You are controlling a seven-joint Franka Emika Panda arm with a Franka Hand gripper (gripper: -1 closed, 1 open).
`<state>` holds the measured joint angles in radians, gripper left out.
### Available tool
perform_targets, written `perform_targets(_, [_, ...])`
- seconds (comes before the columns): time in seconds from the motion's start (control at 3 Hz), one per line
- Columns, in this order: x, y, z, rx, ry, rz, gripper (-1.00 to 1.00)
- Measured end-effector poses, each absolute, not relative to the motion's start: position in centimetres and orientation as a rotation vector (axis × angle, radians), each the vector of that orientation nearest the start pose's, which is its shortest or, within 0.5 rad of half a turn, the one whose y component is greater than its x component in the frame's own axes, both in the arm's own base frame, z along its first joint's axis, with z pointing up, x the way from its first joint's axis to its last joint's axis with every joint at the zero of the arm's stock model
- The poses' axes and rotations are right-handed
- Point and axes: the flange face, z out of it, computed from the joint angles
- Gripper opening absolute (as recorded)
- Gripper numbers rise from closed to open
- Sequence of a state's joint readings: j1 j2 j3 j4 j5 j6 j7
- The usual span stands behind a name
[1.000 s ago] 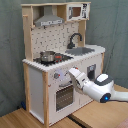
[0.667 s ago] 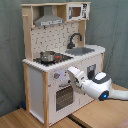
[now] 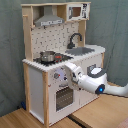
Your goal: Play with the kitchen
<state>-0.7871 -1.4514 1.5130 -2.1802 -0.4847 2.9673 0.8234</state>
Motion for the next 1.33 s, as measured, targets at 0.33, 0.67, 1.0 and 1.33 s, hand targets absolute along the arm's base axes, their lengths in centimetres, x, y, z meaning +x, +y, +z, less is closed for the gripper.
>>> perform_targets(0.33, [32.7, 51.9, 34.3, 1.508, 0.977, 1.580, 1.00])
perform_targets(0.67, [34.6, 52.9, 32.7, 1.516, 1.002, 1.563, 1.00])
perform_targets(1.0, [34.7, 53.2, 32.6, 1.506, 1.008, 1.560, 1.00])
perform_targets(1.33, [34.7, 53.2, 32.6, 1.506, 1.008, 1.560, -1.00])
